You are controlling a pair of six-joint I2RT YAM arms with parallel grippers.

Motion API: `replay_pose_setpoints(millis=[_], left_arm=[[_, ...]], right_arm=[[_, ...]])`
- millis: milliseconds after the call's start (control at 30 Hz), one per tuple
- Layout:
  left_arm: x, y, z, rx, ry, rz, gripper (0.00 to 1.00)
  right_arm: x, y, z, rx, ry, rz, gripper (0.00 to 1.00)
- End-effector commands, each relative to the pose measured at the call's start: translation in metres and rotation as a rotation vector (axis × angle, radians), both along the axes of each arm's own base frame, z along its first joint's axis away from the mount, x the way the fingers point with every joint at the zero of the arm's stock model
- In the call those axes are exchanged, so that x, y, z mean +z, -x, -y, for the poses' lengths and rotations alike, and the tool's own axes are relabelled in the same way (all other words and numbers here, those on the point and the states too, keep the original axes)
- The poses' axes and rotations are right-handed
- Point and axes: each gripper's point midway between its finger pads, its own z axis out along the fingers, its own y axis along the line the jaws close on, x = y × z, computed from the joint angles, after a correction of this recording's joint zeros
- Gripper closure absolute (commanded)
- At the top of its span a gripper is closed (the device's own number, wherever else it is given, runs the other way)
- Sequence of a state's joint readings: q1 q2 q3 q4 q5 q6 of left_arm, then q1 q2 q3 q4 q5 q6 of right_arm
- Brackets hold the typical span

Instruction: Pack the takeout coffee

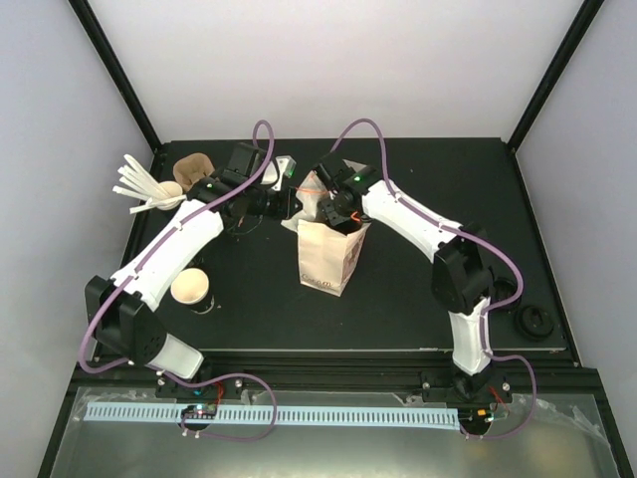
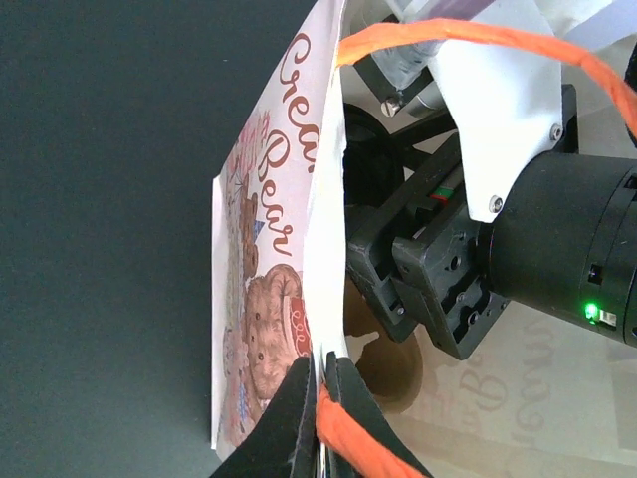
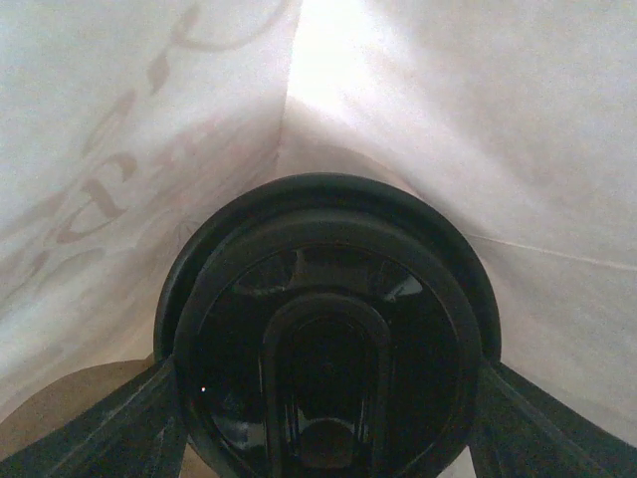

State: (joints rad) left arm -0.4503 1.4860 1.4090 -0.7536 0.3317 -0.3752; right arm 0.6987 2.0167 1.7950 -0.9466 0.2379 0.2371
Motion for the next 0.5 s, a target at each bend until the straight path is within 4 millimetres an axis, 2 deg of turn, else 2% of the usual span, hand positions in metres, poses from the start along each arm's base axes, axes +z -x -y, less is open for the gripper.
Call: replay_pose_setpoints(millis=[0, 267, 367, 467], left_arm=[[-0.007, -0.011, -0.006, 0.027, -0.046, -0.006, 0.98], [-0.01, -0.014, -0.005, 0.024, -0.041, -0.013, 0.98], [-0.009, -0.013, -0.003, 0.017, -0.029, -0.019, 0.98], [-0.006, -0.012, -0.002, 0.013, -0.019, -0.017, 0.98]], right_arm=[[-0.112, 0.04, 0.018, 0.006, 0.148, -0.314, 0.64], [-0.144, 0.056, 0.022, 0.013, 0.171, -0.424, 0.64], [-0.146, 0.061, 0.024, 0.015, 0.176, -0.443, 0.64], [-0.136, 0.065, 0.025, 0.024, 0.17, -0.447, 0.64]])
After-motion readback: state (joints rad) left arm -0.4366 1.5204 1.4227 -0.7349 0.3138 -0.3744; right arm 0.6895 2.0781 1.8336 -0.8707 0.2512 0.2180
